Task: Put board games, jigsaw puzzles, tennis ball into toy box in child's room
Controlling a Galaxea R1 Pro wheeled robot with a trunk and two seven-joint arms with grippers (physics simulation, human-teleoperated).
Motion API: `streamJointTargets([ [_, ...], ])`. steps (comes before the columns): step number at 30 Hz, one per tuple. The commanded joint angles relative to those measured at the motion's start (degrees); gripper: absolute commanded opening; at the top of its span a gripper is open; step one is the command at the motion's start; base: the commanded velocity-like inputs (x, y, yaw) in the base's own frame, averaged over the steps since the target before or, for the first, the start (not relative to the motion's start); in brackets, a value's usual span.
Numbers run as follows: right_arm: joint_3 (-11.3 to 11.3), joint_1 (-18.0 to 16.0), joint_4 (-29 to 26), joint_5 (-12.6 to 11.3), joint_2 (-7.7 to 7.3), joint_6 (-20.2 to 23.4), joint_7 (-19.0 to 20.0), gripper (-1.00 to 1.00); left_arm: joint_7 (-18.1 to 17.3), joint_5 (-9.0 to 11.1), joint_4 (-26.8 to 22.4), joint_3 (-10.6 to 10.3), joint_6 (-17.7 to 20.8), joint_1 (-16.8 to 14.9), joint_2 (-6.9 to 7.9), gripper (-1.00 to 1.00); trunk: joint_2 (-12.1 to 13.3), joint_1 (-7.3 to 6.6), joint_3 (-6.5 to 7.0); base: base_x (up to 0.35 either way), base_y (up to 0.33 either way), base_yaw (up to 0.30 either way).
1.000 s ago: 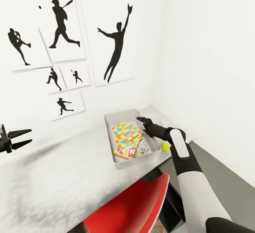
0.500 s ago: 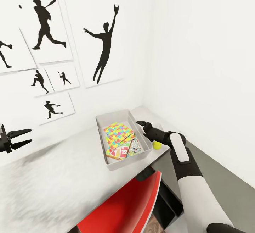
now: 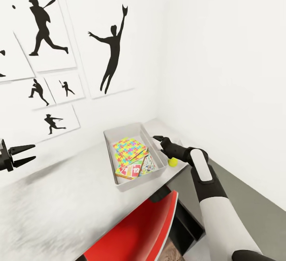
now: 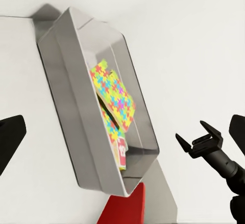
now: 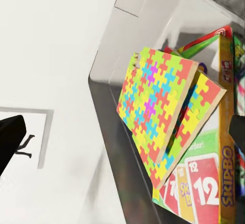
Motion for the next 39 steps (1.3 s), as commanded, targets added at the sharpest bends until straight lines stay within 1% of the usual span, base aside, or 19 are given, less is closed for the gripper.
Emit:
streamJointTargets([
  [1, -0.16, -0.07, -0.04, -0.61, 0.07, 0.24, -0.54, 1.00, -0.17, 0.00, 0.01, 0.03, 0.26, -0.03, 0.03, 1.00, -0.12, 0.04, -0.12, 0.000, 0.000, -0.244],
  [7, -0.17, -0.07, -0.03, -0.73, 0.07, 0.24, -0.53, 1.00, -0.17, -0.04, 0.01, 0.06, 0.24, -0.03, 0.03, 1.00, -0.12, 0.04, -0.10, 0.026, -0.011, -0.266],
  [11, -0.17, -0.07, -0.02, -0.73, 0.07, 0.23, -0.54, 1.00, -0.22, -0.05, 0.01, 0.05, 0.23, -0.03, 0.03, 1.00, -0.12, 0.04, 0.02, 0.080, -0.157, -0.252],
  [20, -0.09, -0.07, -0.02, -0.75, 0.13, 0.16, -0.53, 1.00, -0.24, -0.06, 0.01, 0.29, 0.23, -0.03, 0.03, 1.00, -0.12, 0.04, 0.67, 0.016, -0.047, -0.155],
  [32, -0.08, -0.07, -0.02, -0.70, 0.14, 0.24, -0.53, 1.00, -0.18, -0.06, 0.01, 0.32, 0.23, -0.03, 0.01, 1.00, -0.12, 0.04, 1.17, 0.004, -0.001, -0.032],
  [39, -0.08, -0.07, -0.02, -0.75, 0.14, 0.23, -0.53, 1.00, -0.17, -0.09, 0.01, 0.33, 0.23, -0.03, 0.02, 1.00, -0.12, 0.04, 1.33, 0.132, -0.058, -0.001],
])
